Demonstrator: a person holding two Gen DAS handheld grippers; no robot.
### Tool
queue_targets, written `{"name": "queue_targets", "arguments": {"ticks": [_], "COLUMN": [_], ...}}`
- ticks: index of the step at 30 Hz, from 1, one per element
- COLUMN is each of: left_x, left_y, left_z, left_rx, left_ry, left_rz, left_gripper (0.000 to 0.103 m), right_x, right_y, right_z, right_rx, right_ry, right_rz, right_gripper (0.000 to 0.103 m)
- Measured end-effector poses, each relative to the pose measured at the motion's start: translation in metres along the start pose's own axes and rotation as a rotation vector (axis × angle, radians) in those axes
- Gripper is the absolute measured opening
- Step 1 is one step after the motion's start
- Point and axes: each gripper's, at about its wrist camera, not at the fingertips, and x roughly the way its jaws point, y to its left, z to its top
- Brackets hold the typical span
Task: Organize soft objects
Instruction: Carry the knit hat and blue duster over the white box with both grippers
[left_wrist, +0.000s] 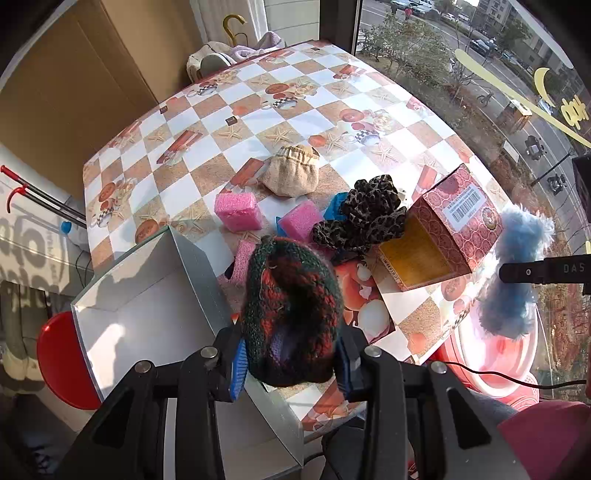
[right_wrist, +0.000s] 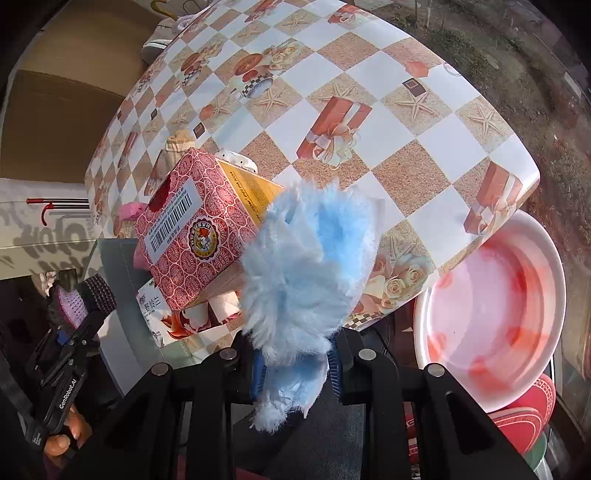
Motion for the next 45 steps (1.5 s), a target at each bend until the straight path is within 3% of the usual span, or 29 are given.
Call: {"name": "queue_targets", "arguments": {"ticks": [8,14,29,34,45], "left_x": [-0.017,-0.027,-0.046,-0.054,-0.057], "left_y": [0.015,0.038,0.107,0.128,0.145], "left_z": [-0.025,-0.049,-0.103,-0.118,-0.146], "left_rx": [-0.015,-0.085,-0.35,-0.482,-0.725], "left_ry": [-0.044,-0.065,-0.082,-0.091,-0.055], "left_rz": [0.001,0.023,0.1,0.131,0.175], "left_gripper": [0.041,0.041,0.041,0.041,0.041], "right_x": [0.006,0.014,0.027,0.036,0.047], "right_y": [0.038,0.076,0.194,0.238,0.307], "right_z": [-0.035,-0.051,-0.057,-0.055,-0.056], "right_rx": [-0.096,-0.215,-0.583,-0.728,-0.998], "right_ry": [0.009,0.02,0.049,0.079,0.144], "right_rz": [0.018,0.018,-0.022,-0.029,-0.015], "right_gripper": [0.029,0.029,0.029,0.029,0.029]}}
